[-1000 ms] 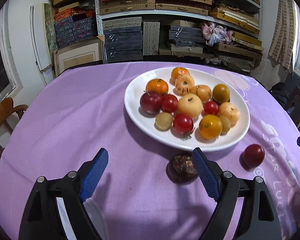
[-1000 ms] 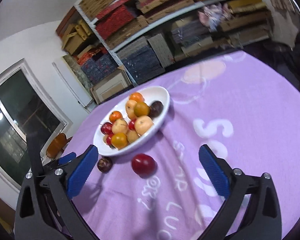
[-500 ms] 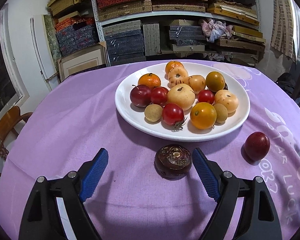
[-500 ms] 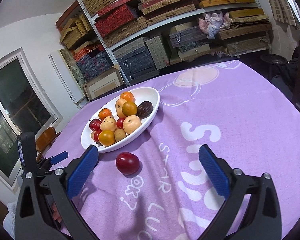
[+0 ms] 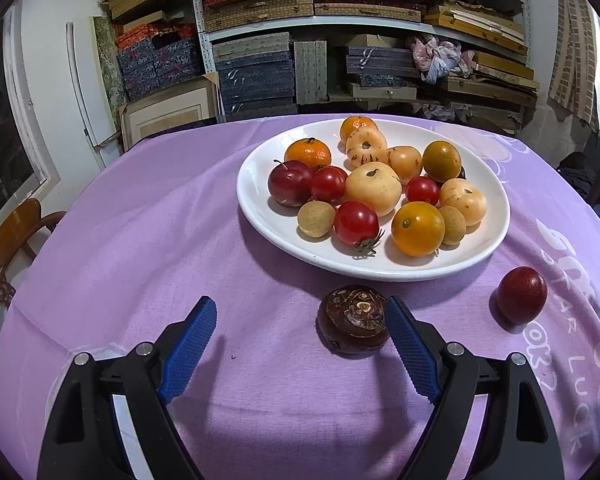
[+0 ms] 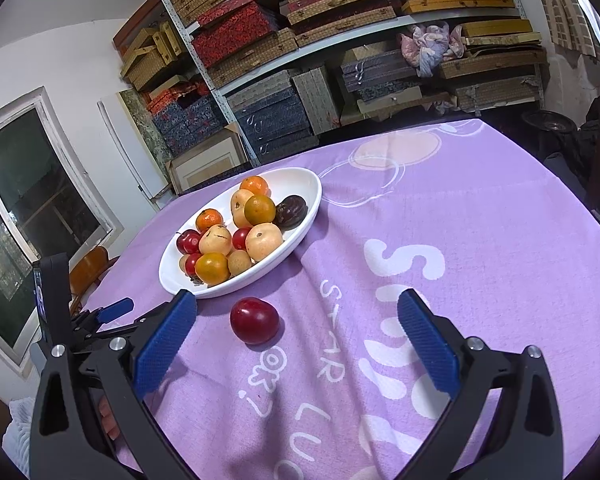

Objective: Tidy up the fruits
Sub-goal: 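Move both open tools toward the dark brown fruit and the red plum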

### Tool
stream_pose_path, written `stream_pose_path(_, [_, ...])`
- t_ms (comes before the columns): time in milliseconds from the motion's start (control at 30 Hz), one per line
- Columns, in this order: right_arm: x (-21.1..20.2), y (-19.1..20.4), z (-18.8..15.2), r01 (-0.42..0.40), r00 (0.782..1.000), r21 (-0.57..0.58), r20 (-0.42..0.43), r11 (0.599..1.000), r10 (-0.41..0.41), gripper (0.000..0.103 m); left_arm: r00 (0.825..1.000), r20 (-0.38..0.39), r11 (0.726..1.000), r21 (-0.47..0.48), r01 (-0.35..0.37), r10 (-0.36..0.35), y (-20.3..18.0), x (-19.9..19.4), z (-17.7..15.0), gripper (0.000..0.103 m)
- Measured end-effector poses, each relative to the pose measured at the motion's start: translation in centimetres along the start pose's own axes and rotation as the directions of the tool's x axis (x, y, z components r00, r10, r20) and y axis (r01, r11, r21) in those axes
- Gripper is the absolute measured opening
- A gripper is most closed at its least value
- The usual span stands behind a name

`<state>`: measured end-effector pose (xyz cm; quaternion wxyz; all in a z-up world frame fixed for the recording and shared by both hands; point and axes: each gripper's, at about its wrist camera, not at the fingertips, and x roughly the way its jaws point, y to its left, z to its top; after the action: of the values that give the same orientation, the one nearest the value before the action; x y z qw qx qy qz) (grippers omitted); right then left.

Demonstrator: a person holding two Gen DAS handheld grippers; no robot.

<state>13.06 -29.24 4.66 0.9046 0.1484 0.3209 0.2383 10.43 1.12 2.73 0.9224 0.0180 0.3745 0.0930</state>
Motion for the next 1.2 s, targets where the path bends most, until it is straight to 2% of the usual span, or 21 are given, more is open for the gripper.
stream_pose_path(200, [0.2, 0.1, -0.1, 0.000, 1.000, 0.001, -0.005, 1.000, 0.000, 0.099, 1.000, -0.022, 1.000, 0.007, -0.004, 0.004, -0.1, 0.4, 0.1, 0.087])
stream_pose_path(467, [0.3, -0.1, -0.2, 0.002, 1.000, 0.007, -0.013, 1.000, -0.002, 0.099, 0.996, -0.052, 0.998, -0.019, 0.066, -0.067, 0.6, 0.5, -0.4, 0.087])
stream_pose_path(567, [0.3, -0.2, -0.1, -0.001, 1.000, 0.012, -0.012, 1.000, 0.001, 0.099, 0.996, -0.060, 0.997, -0.016, 0.070, -0.071, 0.6, 0.5, -0.7, 0.088])
stream_pose_path(667, [0.3, -0.2, -0.1, -0.004, 1.000, 0.011, -0.014, 1.000, 0.004, 0.099, 0.990, -0.087, 0.994, -0.005, 0.112, -0.112, 0.5, 0.7, -0.9, 0.087])
stream_pose_path(933, [0.4, 0.1, -0.2, -0.006, 1.000, -0.003, -0.019, 1.000, 0.006, 0.099, 0.981, -0.119, 0.988, -0.017, 0.151, -0.152, -0.5, 2.2, -0.2, 0.087])
stream_pose_path(1000, [0.4, 0.0, -0.2, -0.008, 1.000, 0.002, -0.019, 1.000, 0.008, 0.099, 0.980, -0.129, 0.988, -0.014, 0.152, -0.152, -0.6, 2.3, -0.2, 0.083])
stream_pose_path(1033, [0.4, 0.0, -0.2, -0.008, 1.000, 0.003, -0.020, 1.000, 0.008, 0.099, 0.979, -0.138, 0.989, -0.014, 0.150, -0.151, -0.6, 2.5, -0.2, 0.078])
stream_pose_path(1200, [0.5, 0.1, -0.3, -0.004, 1.000, -0.004, -0.028, 1.000, 0.004, 0.099, 0.981, -0.141, 0.991, -0.009, 0.131, -0.131, -0.6, 2.8, 0.0, 0.077])
